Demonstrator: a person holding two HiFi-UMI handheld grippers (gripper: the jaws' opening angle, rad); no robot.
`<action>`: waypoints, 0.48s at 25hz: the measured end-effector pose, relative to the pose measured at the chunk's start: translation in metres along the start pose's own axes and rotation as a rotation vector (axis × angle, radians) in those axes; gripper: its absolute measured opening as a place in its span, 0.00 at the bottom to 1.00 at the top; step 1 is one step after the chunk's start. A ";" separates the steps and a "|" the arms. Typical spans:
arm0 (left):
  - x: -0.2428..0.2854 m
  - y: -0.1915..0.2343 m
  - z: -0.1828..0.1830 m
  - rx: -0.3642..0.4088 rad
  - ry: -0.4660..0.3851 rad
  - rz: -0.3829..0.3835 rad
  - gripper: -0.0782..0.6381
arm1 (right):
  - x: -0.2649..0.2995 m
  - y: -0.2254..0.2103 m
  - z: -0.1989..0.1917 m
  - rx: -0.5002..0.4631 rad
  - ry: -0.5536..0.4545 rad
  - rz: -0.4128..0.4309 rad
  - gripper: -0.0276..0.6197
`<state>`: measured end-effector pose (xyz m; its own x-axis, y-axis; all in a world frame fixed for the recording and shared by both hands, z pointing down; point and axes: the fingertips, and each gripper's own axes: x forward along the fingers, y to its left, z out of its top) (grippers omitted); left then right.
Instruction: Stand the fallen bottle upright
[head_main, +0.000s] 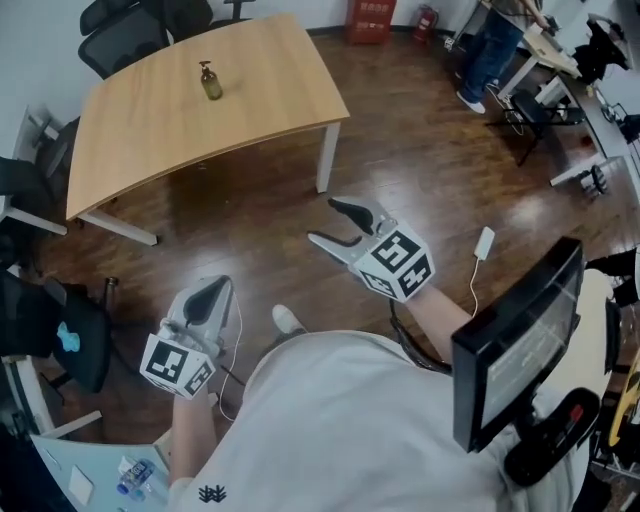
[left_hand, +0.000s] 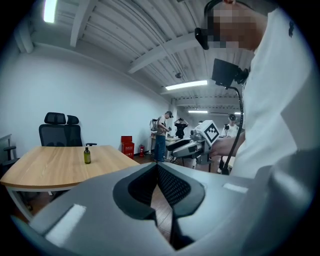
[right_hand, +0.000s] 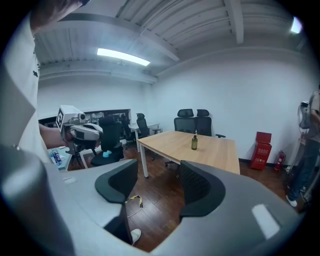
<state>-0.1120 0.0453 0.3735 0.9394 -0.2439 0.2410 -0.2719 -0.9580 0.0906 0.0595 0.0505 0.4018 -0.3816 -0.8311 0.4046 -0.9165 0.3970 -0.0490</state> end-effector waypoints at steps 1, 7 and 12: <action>0.003 -0.012 0.000 0.000 -0.005 0.003 0.11 | -0.013 0.003 -0.004 -0.006 -0.004 0.007 0.46; 0.013 -0.092 -0.012 -0.030 -0.017 0.014 0.11 | -0.091 0.020 -0.027 -0.033 -0.029 0.036 0.46; 0.013 -0.156 -0.027 -0.049 0.004 0.012 0.11 | -0.156 0.036 -0.043 -0.047 -0.058 0.056 0.47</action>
<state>-0.0632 0.1953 0.3888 0.9350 -0.2550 0.2465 -0.2937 -0.9463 0.1350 0.0909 0.2114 0.3766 -0.4398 -0.8278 0.3483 -0.8874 0.4602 -0.0267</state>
